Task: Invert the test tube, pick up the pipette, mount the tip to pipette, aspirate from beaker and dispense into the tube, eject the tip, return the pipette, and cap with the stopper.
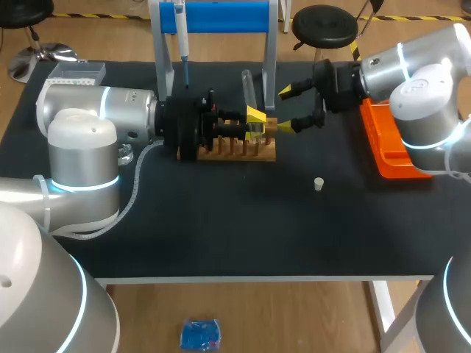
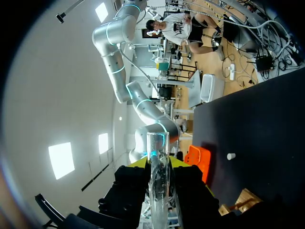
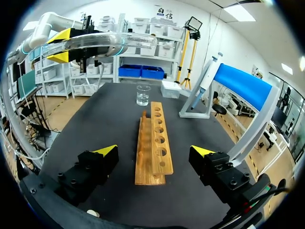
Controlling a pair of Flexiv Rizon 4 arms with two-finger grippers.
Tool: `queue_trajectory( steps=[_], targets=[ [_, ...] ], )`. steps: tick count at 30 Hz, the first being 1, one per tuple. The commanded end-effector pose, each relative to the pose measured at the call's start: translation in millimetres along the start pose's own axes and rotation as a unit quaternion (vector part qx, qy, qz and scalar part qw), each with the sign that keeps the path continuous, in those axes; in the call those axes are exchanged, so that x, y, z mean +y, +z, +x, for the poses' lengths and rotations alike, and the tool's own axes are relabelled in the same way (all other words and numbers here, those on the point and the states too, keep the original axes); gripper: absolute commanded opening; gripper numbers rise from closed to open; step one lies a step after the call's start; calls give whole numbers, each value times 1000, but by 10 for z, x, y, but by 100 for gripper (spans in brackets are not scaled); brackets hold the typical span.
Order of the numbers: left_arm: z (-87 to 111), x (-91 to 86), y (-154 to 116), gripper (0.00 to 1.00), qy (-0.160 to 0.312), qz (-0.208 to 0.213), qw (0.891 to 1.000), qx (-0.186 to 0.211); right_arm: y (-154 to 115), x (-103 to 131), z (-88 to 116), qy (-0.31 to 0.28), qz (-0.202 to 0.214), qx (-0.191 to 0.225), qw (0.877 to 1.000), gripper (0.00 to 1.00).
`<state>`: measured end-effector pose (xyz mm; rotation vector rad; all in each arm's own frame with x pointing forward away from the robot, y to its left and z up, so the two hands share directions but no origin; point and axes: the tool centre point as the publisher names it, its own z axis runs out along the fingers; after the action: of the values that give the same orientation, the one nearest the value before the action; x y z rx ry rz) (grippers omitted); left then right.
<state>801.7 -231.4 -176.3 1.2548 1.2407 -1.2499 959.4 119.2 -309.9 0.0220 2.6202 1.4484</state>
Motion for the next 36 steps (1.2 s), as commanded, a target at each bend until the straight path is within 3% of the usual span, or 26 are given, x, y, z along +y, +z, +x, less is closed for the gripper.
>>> queue_trajectory(
  steps=[1, 3, 9, 13, 15, 18, 22, 24, 36],
  targets=[
    [4, 8, -6, 0, 1, 2, 1000, 0, 3, 0, -5, 0, 0, 0, 1000, 100],
    [-41, 50, -39, 0, -15, 3, 1000, -8, 3, 0, -5, 0, 0, 0, 1000, 100],
    [-218, 216, -30, 0, -88, 6, 996, 22, 3, 0, -5, 0, 0, 0, 1000, 100],
    [-293, 325, -30, 0, -150, 17, 988, 9, 3, 0, -5, 0, 0, 0, 1000, 100],
    [-308, 382, -43, 0, -197, 17, 980, -6, 3, 0, -5, 0, 0, 0, 1000, 100],
    [-285, 437, -60, 0, -274, 44, 959, -62, 3, 0, -5, 0, 0, 0, 1000, 100],
    [-245, 486, -87, 0, -346, 57, 931, -101, 3, 0, -5, 0, 0, 0, 1000, 100],
    [-240, 491, -92, 0, -361, 52, 926, -99, 3, 0, -5, 0, 0, 0, 1000, 100],
    [-251, 498, -108, 0, -358, 43, 928, -91, 3, 0, -5, 0, 0, 0, 1000, 100]
  ],
)
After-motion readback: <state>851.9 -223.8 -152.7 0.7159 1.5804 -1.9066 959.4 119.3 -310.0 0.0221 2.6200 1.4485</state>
